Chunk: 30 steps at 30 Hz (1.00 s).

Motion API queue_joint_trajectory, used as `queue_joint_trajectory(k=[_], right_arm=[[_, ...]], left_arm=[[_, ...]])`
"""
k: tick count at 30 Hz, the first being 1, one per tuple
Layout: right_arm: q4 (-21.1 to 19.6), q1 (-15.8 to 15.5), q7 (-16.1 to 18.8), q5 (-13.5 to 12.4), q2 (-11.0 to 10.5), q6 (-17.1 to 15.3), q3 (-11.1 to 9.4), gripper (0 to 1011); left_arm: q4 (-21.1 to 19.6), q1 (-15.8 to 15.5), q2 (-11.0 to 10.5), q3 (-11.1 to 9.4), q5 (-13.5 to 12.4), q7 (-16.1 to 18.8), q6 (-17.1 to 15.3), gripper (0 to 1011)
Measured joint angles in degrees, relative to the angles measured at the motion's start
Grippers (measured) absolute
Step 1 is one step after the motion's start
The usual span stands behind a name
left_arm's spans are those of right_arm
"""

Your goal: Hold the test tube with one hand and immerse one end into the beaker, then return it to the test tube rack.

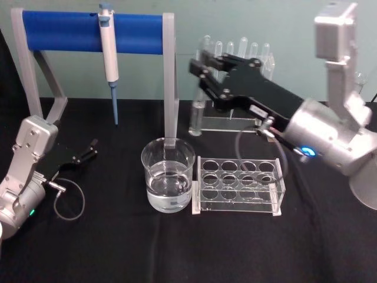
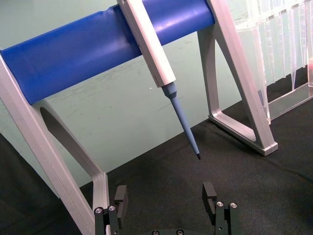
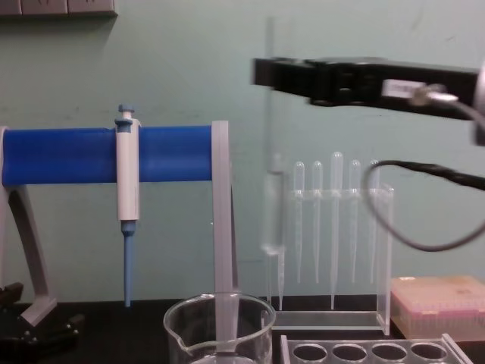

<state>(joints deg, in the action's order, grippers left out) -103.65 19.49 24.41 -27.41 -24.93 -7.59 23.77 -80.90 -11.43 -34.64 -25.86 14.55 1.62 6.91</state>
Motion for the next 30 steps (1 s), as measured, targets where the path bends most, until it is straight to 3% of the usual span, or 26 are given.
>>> queue_joint_trajectory(k=[7,11,19,30], right_arm=[[-4.0,-6.7,-2.7,-1.3,-4.7,0.4,-4.4,224],[-4.6,-10.0,-3.6,-1.4,-5.9,1.2,-5.6,224],[-3.0,-13.8,-4.7,0.8,-5.5,3.6,-5.6,224],[0.7,-13.5,-4.0,2.7,-2.8,5.5,-5.2,224]], left_arm=[[0.0,0.0,0.0,0.0,0.0,0.0,0.0,1000],[0.0,0.0,0.0,0.0,0.0,0.0,0.0,1000],[0.0,0.0,0.0,0.0,0.0,0.0,0.0,1000],[0.0,0.0,0.0,0.0,0.0,0.0,0.0,1000]])
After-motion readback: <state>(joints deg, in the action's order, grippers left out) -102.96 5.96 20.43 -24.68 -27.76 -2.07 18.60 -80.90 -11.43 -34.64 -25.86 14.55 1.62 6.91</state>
